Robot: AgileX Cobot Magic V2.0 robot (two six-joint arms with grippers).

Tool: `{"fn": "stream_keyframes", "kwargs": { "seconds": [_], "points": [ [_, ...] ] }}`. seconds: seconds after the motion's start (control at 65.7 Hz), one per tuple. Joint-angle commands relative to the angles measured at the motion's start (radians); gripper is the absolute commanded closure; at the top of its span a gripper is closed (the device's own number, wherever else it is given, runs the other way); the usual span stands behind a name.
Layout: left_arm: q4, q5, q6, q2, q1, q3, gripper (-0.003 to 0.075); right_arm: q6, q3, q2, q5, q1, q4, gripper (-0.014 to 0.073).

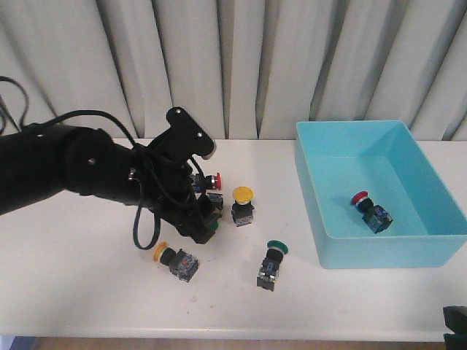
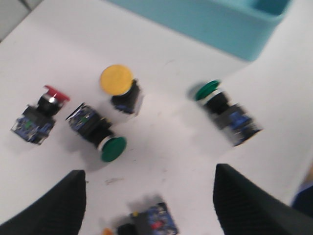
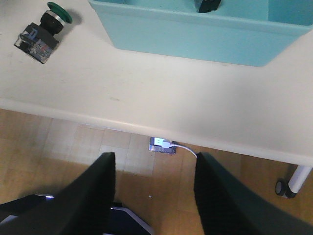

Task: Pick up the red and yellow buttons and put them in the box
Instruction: 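Reach the left gripper down and grasp the yellow-capped button switch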

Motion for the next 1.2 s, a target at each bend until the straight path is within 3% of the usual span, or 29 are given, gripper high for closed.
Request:
{"fn": "stream_keyframes", "kwargs": {
  "seconds": [0.0, 0.837, 1.187],
  "points": [
    [0.092, -0.001, -0.062, 0.032, 0.002, -0.099, 0.02, 0.0, -0.026, -0.002, -0.043, -0.003, 0.001, 0.0235],
    [0.098, 0.361, 0.05, 0.661, 0.009, -0.919, 0.0173, 0.0, -0.026, -0.002, -0.045, -0.003, 0.001, 0.0235],
    [0.021, 0.42, 0.124, 0.801, 0.021, -1.077, 0.0185, 0.0, -0.026, -0.002, -0.045, -0.003, 0.001, 0.0235]
  ]
}}
